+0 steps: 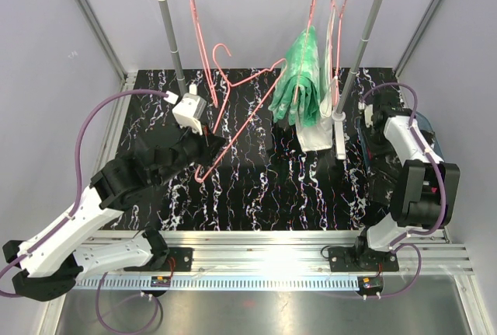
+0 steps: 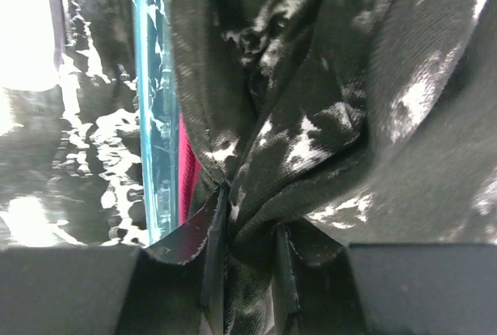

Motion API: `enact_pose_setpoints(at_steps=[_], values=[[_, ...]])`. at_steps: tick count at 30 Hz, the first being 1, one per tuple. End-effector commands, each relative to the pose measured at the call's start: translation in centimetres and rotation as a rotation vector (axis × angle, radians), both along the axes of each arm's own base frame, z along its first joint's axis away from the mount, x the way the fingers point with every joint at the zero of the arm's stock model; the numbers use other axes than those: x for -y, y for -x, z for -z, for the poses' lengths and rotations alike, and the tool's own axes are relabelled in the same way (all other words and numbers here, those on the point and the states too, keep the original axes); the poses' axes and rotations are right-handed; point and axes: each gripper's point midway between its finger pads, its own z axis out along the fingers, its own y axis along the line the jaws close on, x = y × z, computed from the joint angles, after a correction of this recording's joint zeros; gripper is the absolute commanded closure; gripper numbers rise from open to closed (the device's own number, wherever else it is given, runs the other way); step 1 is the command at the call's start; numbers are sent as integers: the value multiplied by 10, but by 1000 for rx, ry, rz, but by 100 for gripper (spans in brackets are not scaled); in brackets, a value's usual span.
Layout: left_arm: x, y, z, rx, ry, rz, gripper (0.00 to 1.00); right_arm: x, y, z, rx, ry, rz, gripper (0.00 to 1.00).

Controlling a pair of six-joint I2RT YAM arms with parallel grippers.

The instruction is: Remove the trousers from the hanger

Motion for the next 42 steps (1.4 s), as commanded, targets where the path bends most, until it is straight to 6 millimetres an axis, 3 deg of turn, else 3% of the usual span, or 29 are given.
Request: enact_pose_setpoints(at_steps=[1, 3, 7, 8, 9, 13, 14, 20, 25, 28, 32, 33, 34, 36, 39, 40, 41, 42], values=[[5, -6, -26, 69, 73, -6, 100, 39, -49, -30, 161, 206, -159, 100], [8, -7, -27, 68, 86, 1, 100, 34, -63, -33, 215, 147, -214, 100], [13, -8, -31, 71, 103, 9, 100, 24, -74, -26, 210, 81, -296, 100], [14, -8, -31, 72, 100, 11, 100, 19, -76, -25, 219, 47, -303, 100], [15, -8, -30, 70, 99, 16, 100, 1, -80, -20, 240, -49, -348, 100], [16, -10, -25, 67, 90, 15, 100, -25, -62, 24, 165, -208, -364, 100], [17, -10, -25, 67, 90, 15, 100, -28, -48, 44, 116, -229, -358, 100], [12, -8, -30, 82, 94, 13, 100, -36, -45, 66, 114, -354, -361, 100], [13, -7, -31, 82, 89, 21, 100, -43, -32, 95, -13, -425, -384, 100], [11, -8, -29, 81, 66, 17, 100, -42, -33, 97, -10, -414, -402, 100], [4, -13, -30, 77, 44, -26, 100, -40, -52, 68, 109, -391, -380, 100], [2, -16, -28, 71, 31, -54, 100, -27, -62, 59, 148, -325, -330, 85], [-3, -17, -28, 67, 22, -75, 100, -12, -73, 37, 216, -280, -223, 78], [-6, -18, -29, 68, 16, -90, 100, -9, -79, 12, 281, -314, -138, 65], [-9, -20, -36, 80, 25, -110, 100, -17, -81, -33, 392, -414, -80, 56], [-10, -22, -35, 75, 13, -118, 100, -20, -80, -41, 416, -432, -57, 46], [-11, -23, -36, 77, 9, -128, 100, -22, -78, -57, 458, -437, -58, 9], [-14, -25, -43, 85, 12, -148, 100, -26, -77, -65, 482, -452, -55, 1]])
